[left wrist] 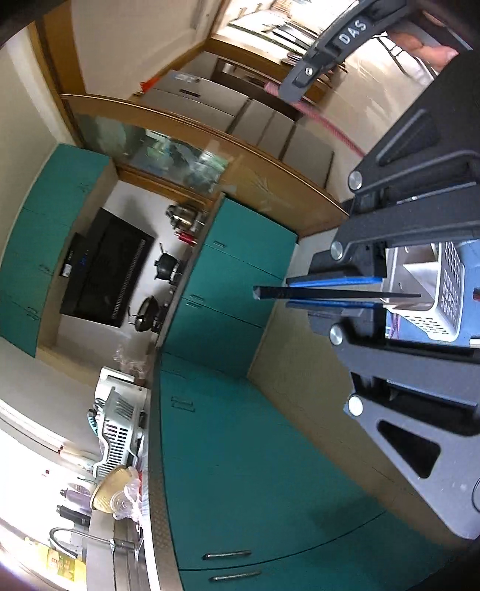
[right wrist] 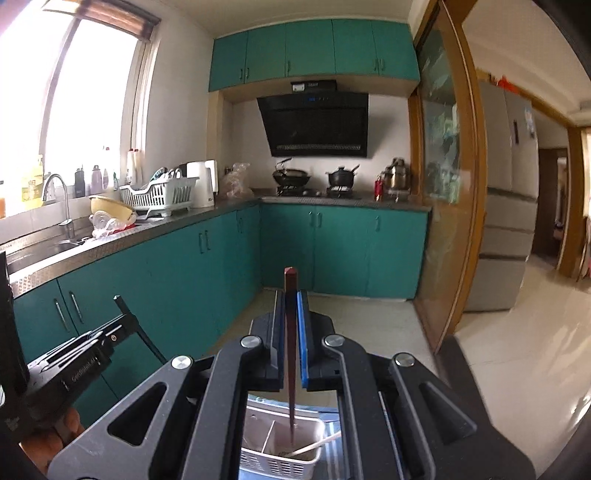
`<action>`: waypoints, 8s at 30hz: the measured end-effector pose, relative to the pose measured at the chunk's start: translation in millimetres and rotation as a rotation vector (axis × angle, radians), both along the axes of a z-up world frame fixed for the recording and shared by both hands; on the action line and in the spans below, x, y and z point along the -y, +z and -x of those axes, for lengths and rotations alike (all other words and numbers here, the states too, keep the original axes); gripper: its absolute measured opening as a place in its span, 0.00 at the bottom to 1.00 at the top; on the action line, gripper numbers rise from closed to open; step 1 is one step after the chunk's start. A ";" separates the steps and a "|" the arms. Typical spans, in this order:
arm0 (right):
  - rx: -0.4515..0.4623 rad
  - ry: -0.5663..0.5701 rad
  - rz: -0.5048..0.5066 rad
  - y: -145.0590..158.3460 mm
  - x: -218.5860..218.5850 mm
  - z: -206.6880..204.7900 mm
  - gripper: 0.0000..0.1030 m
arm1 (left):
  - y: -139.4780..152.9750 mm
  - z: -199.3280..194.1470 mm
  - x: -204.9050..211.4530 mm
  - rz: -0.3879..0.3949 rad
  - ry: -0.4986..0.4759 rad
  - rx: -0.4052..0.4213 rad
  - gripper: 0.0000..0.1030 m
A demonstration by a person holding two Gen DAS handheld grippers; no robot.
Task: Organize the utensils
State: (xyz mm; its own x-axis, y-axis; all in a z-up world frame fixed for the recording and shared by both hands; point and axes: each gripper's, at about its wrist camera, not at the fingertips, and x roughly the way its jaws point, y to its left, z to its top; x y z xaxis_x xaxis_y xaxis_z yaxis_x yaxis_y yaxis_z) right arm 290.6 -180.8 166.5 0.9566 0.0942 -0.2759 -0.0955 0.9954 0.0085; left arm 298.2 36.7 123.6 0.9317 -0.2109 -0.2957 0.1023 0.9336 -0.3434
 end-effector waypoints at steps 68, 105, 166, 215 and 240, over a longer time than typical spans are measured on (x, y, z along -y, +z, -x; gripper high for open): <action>-0.775 -0.004 -0.029 -311.5 1.3 58.1 0.37 | -255.7 113.7 10.2 -0.397 -0.091 -0.501 0.43; -0.723 0.007 -0.070 -300.2 23.8 89.8 0.37 | -271.6 96.5 29.2 -0.436 -0.109 -0.576 0.57; -0.767 0.180 -0.035 -288.4 -24.4 30.9 0.07 | -261.9 47.2 -11.6 -0.257 -0.153 -0.613 0.41; -0.312 0.168 -0.077 -108.2 22.4 110.9 0.07 | -60.4 95.0 -16.0 -0.164 -0.179 -0.145 0.06; 0.010 0.053 -0.046 -7.5 5.5 7.5 0.06 | -3.2 -7.2 -7.2 0.096 0.047 0.066 0.06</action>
State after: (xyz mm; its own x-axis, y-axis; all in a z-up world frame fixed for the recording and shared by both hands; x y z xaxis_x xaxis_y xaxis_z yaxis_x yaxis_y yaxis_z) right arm 283.1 -186.3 159.1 0.9526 0.1567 -0.2607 -0.1479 0.9876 0.0531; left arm 305.4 43.9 120.4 0.9582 -0.1906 -0.2136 0.0843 0.9010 -0.4256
